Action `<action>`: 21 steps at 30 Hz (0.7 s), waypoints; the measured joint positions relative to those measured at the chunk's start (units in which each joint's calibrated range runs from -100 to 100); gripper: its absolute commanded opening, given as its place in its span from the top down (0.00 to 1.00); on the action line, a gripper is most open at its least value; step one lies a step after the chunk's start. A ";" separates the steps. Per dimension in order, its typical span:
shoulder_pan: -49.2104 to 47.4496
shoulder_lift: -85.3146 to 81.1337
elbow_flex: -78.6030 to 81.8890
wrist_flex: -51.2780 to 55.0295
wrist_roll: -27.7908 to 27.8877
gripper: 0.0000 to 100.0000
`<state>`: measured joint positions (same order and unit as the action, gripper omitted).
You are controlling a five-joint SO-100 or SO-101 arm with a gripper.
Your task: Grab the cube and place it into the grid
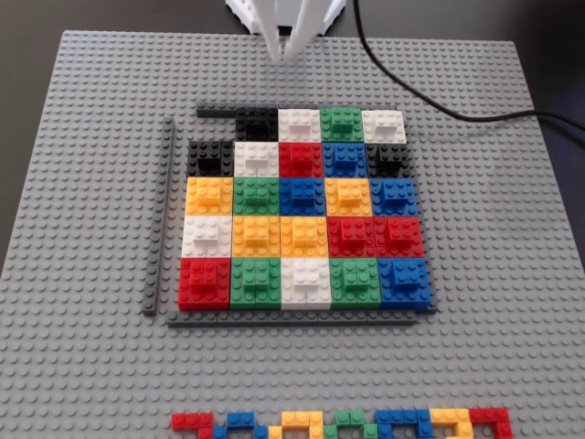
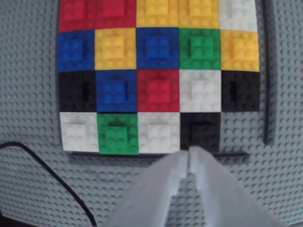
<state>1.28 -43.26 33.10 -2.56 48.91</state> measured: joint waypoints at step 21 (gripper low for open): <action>-4.59 -31.72 12.80 -9.13 -2.74 1.00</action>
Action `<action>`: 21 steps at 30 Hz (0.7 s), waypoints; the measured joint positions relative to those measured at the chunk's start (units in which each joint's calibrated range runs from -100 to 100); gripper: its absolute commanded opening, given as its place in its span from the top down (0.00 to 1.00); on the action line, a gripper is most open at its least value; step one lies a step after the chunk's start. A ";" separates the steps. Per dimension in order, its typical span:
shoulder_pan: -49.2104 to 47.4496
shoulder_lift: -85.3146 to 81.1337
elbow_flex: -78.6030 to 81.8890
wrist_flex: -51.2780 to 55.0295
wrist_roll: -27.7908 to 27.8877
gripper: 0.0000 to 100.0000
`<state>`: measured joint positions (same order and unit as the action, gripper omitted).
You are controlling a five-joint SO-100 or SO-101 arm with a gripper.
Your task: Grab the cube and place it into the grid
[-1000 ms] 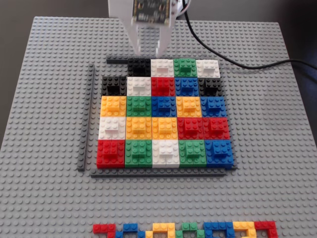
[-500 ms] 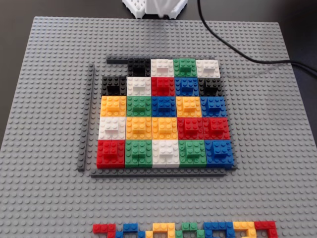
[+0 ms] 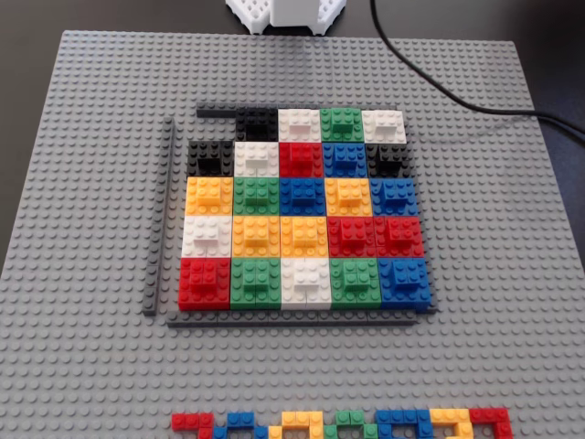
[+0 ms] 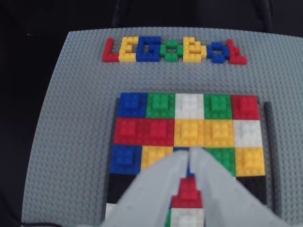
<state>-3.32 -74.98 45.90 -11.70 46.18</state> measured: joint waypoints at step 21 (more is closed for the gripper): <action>2.99 -15.01 29.57 -13.24 -0.24 1.00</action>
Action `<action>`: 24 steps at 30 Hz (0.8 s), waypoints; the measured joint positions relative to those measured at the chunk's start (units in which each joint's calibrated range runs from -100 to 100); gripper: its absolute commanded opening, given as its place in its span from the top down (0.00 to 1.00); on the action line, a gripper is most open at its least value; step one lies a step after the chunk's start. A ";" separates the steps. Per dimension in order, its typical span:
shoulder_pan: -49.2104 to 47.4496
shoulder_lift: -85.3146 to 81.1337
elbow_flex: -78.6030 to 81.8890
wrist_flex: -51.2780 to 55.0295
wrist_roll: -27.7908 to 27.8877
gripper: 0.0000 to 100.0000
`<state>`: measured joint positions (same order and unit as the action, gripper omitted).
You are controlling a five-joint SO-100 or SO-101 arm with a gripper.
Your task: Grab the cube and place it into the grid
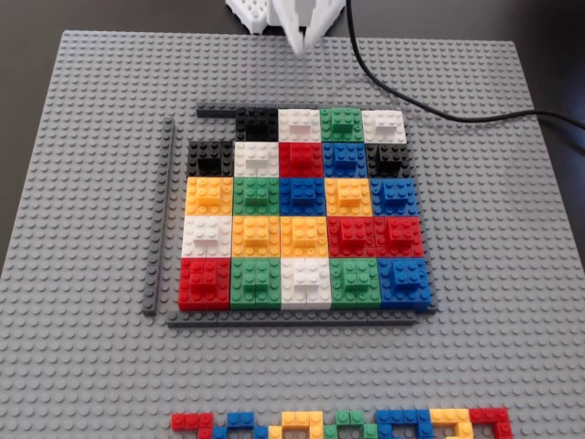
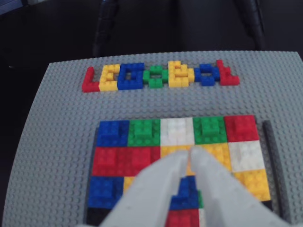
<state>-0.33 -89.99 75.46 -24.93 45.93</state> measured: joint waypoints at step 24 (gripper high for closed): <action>0.00 -8.06 19.95 -2.25 -0.20 1.00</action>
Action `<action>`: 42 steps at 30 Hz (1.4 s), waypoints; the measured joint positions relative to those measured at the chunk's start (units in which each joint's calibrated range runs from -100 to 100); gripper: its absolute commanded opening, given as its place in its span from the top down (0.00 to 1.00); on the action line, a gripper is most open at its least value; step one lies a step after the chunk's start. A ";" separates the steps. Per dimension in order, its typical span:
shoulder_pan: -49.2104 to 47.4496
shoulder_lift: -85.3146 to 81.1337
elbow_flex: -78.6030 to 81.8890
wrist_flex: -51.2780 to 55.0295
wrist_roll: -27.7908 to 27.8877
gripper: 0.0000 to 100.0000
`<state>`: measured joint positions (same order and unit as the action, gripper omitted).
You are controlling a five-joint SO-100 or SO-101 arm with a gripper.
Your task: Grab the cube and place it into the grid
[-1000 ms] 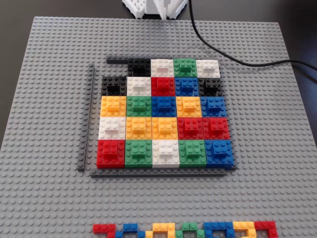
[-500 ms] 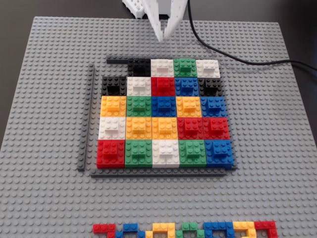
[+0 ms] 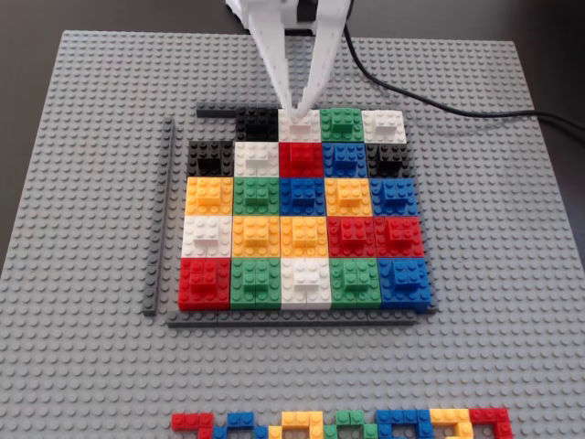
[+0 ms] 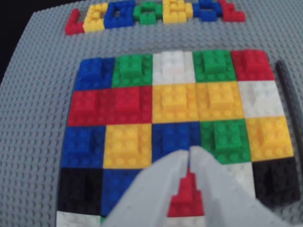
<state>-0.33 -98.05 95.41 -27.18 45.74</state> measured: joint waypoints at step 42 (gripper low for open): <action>-1.97 0.00 3.97 8.06 -0.98 1.00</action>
<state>-2.30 -98.05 99.38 -19.12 44.76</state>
